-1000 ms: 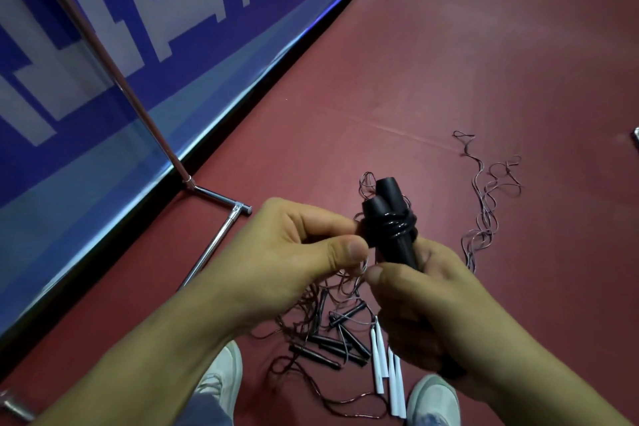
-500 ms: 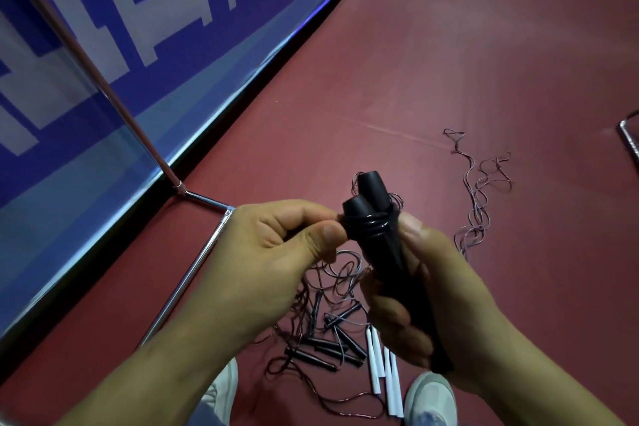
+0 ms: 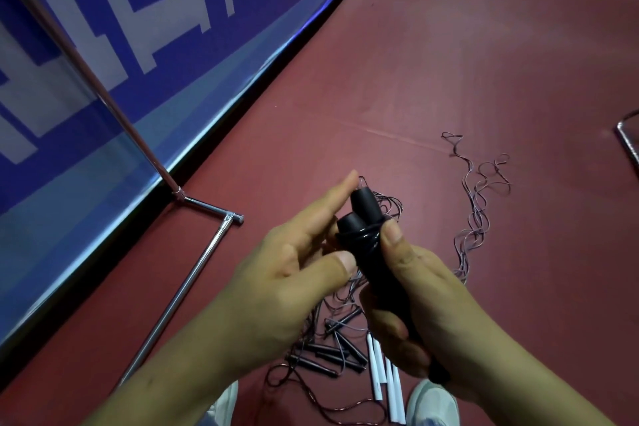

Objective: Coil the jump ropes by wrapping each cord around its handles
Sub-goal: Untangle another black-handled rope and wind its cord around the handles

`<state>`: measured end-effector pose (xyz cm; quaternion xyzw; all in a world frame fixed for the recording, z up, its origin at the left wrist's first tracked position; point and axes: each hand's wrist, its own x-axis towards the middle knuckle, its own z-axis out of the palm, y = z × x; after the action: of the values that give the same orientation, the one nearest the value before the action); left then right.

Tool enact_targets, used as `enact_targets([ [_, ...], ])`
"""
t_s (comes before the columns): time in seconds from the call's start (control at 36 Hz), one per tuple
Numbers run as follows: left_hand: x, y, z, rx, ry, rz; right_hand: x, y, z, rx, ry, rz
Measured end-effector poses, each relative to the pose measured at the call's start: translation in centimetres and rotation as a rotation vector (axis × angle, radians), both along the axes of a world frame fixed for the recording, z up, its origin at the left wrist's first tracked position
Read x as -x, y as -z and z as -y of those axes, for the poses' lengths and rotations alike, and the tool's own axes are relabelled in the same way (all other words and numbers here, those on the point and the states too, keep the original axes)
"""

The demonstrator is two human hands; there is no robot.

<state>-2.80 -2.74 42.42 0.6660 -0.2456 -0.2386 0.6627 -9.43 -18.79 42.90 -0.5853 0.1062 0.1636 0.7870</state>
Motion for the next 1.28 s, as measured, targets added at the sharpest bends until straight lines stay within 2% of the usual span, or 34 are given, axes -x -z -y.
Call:
enact_targets([
  [0.17,-0.4,0.1,-0.2,-0.037,-0.026,0.112,0.0,-0.3,0.3,-0.085,-0.088,0.016],
  [0.33,-0.4,0.3,-0.2,0.017,-0.025,0.080,0.0,0.9,0.4,0.239,0.041,0.079],
  [0.44,0.2,0.1,0.3,0.030,-0.027,0.079,-0.1,0.8,0.0,0.312,0.044,0.130],
  [0.67,0.6,0.1,0.6,-0.009,-0.032,0.099,-0.5,0.6,-0.2,0.591,0.113,0.199],
  [0.89,0.4,0.3,0.6,0.015,-0.017,0.089,-0.1,1.3,-0.2,0.673,0.169,0.260],
  [1.06,0.1,0.4,0.8,0.061,-0.019,0.055,-0.1,1.0,-0.3,0.661,0.182,0.237],
  [1.28,0.0,0.6,0.6,0.051,-0.044,0.073,-0.4,1.0,-0.2,0.725,0.119,0.215],
])
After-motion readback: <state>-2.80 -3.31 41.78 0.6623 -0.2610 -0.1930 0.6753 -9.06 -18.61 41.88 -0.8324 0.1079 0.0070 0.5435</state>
